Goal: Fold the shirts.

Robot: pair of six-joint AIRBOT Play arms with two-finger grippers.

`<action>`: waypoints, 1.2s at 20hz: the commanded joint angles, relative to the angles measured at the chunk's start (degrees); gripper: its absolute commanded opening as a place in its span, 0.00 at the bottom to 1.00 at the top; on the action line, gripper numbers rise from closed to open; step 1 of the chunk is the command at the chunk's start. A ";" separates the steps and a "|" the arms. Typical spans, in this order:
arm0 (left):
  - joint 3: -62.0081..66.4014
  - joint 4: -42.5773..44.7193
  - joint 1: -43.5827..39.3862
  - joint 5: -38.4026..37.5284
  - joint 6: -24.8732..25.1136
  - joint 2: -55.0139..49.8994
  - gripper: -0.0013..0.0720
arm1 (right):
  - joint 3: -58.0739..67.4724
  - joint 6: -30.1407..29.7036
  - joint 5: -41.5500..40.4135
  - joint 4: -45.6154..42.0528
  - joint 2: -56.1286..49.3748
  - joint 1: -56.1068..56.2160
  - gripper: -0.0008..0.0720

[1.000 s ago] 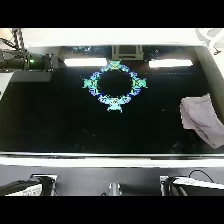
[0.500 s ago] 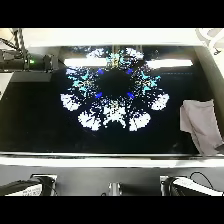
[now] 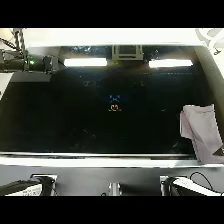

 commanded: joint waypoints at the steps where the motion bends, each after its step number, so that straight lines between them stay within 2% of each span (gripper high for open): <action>1: -0.02 0.02 -0.02 -0.02 0.00 -0.09 0.05 | 2.99 -7.32 1.66 -0.98 0.11 0.07 0.93; 4: 0.00 -1.36 -0.02 2.34 -0.17 -0.76 0.06 | 13.64 -7.21 2.01 0.68 0.11 0.09 0.93; 6: 0.04 -4.52 -0.02 8.26 -0.17 -1.33 0.05 | 23.15 -7.78 -3.41 12.76 0.11 0.09 0.93; 8: 0.39 -2.62 -0.83 12.83 -1.03 -2.49 0.05 | 30.99 -13.27 -11.43 26.84 0.11 2.97 0.93; 9: 1.46 2.36 -2.03 12.02 -4.26 -4.26 0.05 | 33.79 -18.53 -12.87 30.71 0.09 6.60 0.93; 10: 3.23 9.35 -3.54 7.91 -6.25 -6.67 0.05 | 35.52 -23.10 -12.13 31.67 0.11 12.07 0.93; 11: 5.31 19.10 -5.33 0.94 -9.35 -9.66 0.05 | 35.78 -24.52 -9.70 29.46 0.09 18.71 0.93; 12: 6.71 28.46 -6.93 -6.25 -13.49 -12.28 0.05 | 35.76 -23.15 -6.75 23.06 -0.09 25.59 0.93; 13: 7.13 37.05 -8.28 -12.52 -17.46 -14.14 0.07 | 35.76 -19.58 -4.24 12.85 -0.55 33.53 0.93; 14: 7.06 42.21 -9.03 -16.20 -21.24 -14.95 0.34 | 35.76 -15.30 -2.21 2.97 -1.07 40.39 0.93; 15: 7.06 43.85 -9.18 -19.06 -23.47 -14.99 0.80 | 35.76 -11.96 -0.33 -5.03 -1.73 46.60 0.93; 16: 7.02 43.76 -9.22 -20.33 -23.02 -14.47 0.98 | 35.76 -10.45 1.05 -8.07 -2.45 50.93 0.93; 18: 5.55 43.89 -10.08 -19.19 -20.15 -12.09 0.98 | 35.76 -9.60 5.22 -6.45 -4.68 55.71 0.94; 20: 3.30 43.74 -11.43 -17.16 -21.75 -9.27 0.98 | 35.76 -6.47 9.75 -2.67 -7.19 57.31 0.96; 24: -6.12 43.74 -12.85 -10.82 -24.17 -4.90 0.98 | 35.76 -6.08 11.69 0.85 -8.57 57.57 0.95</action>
